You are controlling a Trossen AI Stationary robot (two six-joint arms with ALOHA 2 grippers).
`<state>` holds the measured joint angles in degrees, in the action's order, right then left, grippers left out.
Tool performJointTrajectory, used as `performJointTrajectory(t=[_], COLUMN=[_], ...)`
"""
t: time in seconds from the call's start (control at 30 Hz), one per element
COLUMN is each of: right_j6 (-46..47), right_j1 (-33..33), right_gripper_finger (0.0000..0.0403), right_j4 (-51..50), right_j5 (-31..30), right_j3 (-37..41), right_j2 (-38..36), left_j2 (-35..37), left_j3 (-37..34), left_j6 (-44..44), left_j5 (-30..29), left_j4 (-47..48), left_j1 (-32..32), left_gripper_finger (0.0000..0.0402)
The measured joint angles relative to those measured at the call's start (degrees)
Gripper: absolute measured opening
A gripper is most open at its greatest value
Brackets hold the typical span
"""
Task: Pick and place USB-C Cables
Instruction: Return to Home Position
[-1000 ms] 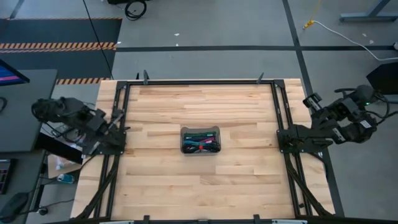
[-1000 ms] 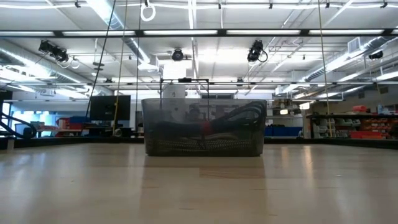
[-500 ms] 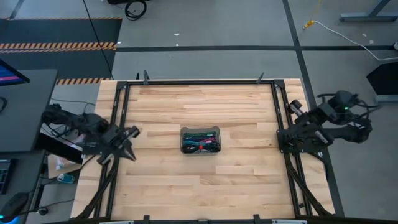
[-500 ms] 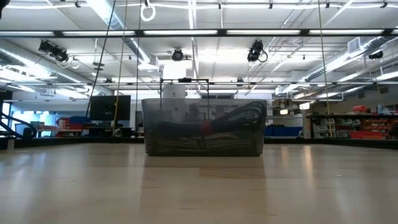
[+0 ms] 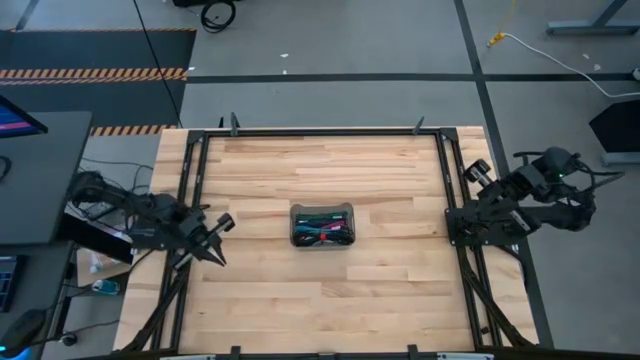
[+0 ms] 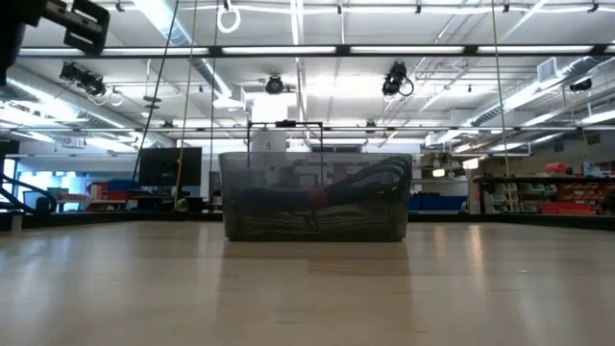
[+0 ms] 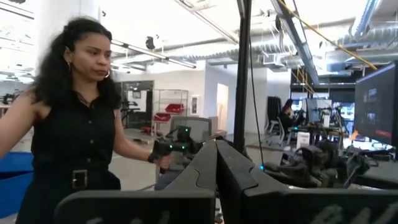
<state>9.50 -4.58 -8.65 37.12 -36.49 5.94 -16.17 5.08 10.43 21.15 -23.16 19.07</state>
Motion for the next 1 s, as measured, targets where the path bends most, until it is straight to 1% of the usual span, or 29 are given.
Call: performJointTrajectory(t=[0.07, 0.17, 0.23, 0.33, 0.4, 0.47, 0.53, 0.63, 0.77, 0.87, 0.93, 0.97, 1.0], right_j6=[0.00, -0.01, -0.13, -2.94, -4.82, -5.94, -6.29, -6.27, -6.44, -5.64, -6.24, -6.63, -6.82], right_j1=[0.00, 0.00, 0.00, 0.00, 0.00, 0.00, 0.00, 0.00, 0.00, 0.00, 0.00, 0.01, 0.02], right_gripper_finger=[0.0006, 0.0006, 0.0006, 0.0006, 0.0006, 0.0006, 0.0005, 0.0005, 0.0005, 0.0005, 0.0005, 0.0005, 0.0005], right_j4=[-0.20, -0.88, -2.47, -6.92, -8.79, -10.57, -14.33, -19.58, -26.39, -25.57, -21.36, -18.53, -18.19], right_j5=[0.00, -0.53, -3.54, -10.26, -12.75, -13.22, -13.22, -13.07, -12.31, -11.38, -9.63, -8.66, -8.48], right_j3=[0.00, 0.00, 0.00, 0.00, 0.00, -0.13, -1.45, -3.99, -5.27, -2.73, 0.72, 2.26, 3.23], right_j2=[-0.31, -0.38, -0.38, -0.38, -0.38, -0.38, -0.43, -0.53, -1.30, -3.82, -5.78, -5.64, -5.45], left_j2=[0.93, 1.73, 2.06, 2.03, 1.99, 2.04, 1.95, 1.97, 1.95, 1.95, 1.95, 1.97, 1.95], left_j3=[-0.15, -0.15, -0.15, -0.15, -0.15, 0.34, 1.50, 4.02, 7.15, 8.70, 9.37, 9.57, 9.67], left_j6=[1.21, 0.93, 0.48, -0.31, -1.08, -1.71, -2.09, -2.11, -2.44, -4.55, -5.41, -5.59, -5.62], left_j5=[-0.14, -0.45, -2.62, -6.61, -6.78, -5.64, -3.77, -0.87, 0.00, 0.02, 0.02, 0.02, 0.02], left_j4=[0.92, 2.75, 3.70, 4.69, 3.82, 3.49, 4.31, 8.07, 12.76, 13.75, 13.71, 13.83, 14.01], left_j1=[-2.02, -7.02, -10.95, -16.63, -19.62, -21.80, -23.16, -24.12, -24.08, -24.02, -23.99, -23.99, -23.99], left_gripper_finger=[0.0025, 0.0025, 0.0025, 0.0025, 0.0025, 0.0025, 0.0025, 0.0025, 0.0025, 0.0025, 0.0025, 0.0025, 0.0025])
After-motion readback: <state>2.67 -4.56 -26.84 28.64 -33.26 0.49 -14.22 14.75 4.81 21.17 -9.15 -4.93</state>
